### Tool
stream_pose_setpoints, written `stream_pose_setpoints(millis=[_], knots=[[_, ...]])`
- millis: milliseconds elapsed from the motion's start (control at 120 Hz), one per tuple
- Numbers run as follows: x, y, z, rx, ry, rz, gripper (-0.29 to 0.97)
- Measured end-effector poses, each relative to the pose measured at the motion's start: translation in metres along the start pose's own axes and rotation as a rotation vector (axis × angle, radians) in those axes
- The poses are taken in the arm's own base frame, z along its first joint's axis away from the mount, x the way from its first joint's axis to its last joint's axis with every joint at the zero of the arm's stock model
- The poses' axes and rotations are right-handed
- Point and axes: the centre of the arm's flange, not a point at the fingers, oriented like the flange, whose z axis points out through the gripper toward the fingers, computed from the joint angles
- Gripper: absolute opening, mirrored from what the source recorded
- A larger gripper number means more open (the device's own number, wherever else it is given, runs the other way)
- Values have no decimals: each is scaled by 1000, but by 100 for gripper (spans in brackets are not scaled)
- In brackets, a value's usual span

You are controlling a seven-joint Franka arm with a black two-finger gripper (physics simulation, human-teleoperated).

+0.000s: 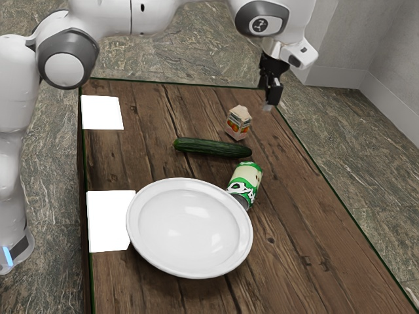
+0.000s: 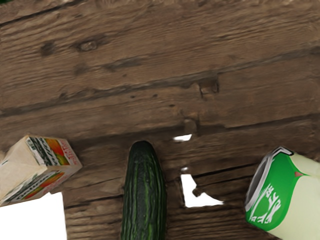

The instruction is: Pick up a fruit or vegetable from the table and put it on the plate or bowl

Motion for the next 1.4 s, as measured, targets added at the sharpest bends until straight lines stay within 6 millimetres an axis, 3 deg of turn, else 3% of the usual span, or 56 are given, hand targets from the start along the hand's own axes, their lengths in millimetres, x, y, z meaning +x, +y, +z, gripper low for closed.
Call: stream_pose_setpoints(millis=[83, 133, 342, 425, 483, 517, 575, 667, 725, 767, 825, 908, 1192, 1400], knots=[[6, 38, -27, 19, 50, 61, 68], [8, 44, -28, 28, 54, 69, 68], [16, 53, 22, 23, -35, 45, 68], [8, 46, 52, -8, -101, 4, 68], [-3, 35, 62, -25, -140, -25, 68], [-16, 32, 68, -35, -169, -30, 68], [-65, 30, 78, -50, -226, -34, 68], [-120, 21, 102, -91, -272, -44, 68], [-151, -9, 106, -102, -271, -96, 68], [-159, -31, 112, -100, -274, -129, 68], [-144, -47, 128, -97, -279, -117, 68], [-123, -51, 149, -102, -269, -56, 68], [-87, -63, 209, -142, -177, 98, 68], [-70, -62, 227, -165, -118, 177, 68]])
